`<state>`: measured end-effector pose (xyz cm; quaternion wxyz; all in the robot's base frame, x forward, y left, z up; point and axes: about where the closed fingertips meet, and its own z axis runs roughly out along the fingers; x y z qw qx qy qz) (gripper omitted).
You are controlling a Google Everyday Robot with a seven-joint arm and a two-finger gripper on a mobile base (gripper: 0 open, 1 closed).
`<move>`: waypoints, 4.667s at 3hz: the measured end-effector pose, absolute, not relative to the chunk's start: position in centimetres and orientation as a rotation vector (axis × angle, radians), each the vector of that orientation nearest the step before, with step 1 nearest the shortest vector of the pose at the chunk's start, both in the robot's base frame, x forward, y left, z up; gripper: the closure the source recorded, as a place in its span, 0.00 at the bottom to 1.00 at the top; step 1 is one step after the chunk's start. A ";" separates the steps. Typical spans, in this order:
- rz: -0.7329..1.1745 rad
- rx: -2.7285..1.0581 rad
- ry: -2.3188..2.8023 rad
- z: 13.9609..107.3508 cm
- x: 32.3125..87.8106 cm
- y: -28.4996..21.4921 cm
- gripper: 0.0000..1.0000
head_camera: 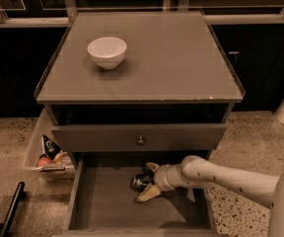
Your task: Pick green can from middle drawer and place on counter
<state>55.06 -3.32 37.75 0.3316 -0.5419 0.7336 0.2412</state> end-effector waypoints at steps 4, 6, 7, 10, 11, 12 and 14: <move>0.631 -1.416 1.917 37.7 55.1 -3.3 1.00; 0.650 -1.412 1.932 37.9 54.4 -3.8 1.00; 0.670 -1.415 1.893 40.5 53.6 -4.6 1.00; 0.660 -1.498 1.706 53.8 52.4 -7.8 1.00; 0.606 -1.533 1.674 59.3 52.8 -9.5 1.00; 0.607 -1.533 1.674 59.3 52.8 -9.5 1.00; 0.629 -1.592 1.567 62.9 48.0 -8.7 1.00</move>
Offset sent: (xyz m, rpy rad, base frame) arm 0.0000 0.0000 0.0000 0.0000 0.0000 0.0000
